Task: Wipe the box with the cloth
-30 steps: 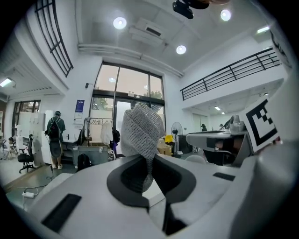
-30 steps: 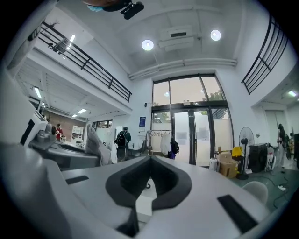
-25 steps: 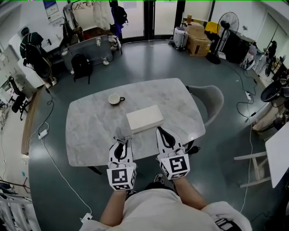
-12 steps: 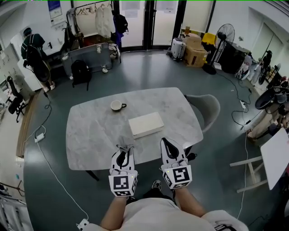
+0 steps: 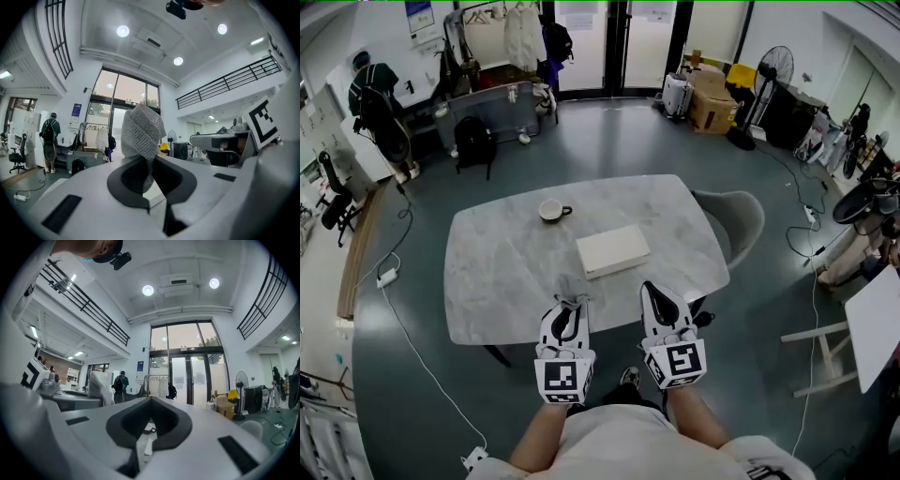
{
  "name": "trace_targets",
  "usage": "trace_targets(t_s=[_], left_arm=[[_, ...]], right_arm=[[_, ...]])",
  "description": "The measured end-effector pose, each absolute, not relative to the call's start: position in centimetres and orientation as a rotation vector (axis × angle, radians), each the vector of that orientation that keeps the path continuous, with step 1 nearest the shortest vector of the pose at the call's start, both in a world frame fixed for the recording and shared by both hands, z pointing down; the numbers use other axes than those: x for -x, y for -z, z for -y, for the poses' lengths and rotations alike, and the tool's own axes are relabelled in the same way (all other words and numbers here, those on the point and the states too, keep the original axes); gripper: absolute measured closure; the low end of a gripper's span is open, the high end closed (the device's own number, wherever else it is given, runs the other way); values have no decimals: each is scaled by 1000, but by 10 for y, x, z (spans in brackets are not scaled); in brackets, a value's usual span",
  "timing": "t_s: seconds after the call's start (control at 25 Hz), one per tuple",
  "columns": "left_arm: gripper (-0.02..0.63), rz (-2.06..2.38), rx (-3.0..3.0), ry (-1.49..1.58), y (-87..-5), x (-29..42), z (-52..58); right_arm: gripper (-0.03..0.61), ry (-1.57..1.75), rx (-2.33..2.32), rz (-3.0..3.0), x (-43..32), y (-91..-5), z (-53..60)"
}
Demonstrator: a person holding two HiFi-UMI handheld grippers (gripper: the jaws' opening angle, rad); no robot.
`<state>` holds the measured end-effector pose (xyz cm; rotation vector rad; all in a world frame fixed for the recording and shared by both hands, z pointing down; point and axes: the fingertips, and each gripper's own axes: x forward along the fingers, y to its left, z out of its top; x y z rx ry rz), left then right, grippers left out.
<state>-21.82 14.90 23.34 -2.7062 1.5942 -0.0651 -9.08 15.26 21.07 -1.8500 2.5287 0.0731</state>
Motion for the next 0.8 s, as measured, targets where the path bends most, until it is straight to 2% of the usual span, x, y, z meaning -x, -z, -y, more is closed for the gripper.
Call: trace_targets(t_s=[0.8], left_arm=[[574, -1597, 2717, 30, -236, 222, -127]], right_arm=[[554, -126, 1837, -2527, 96, -207, -130]])
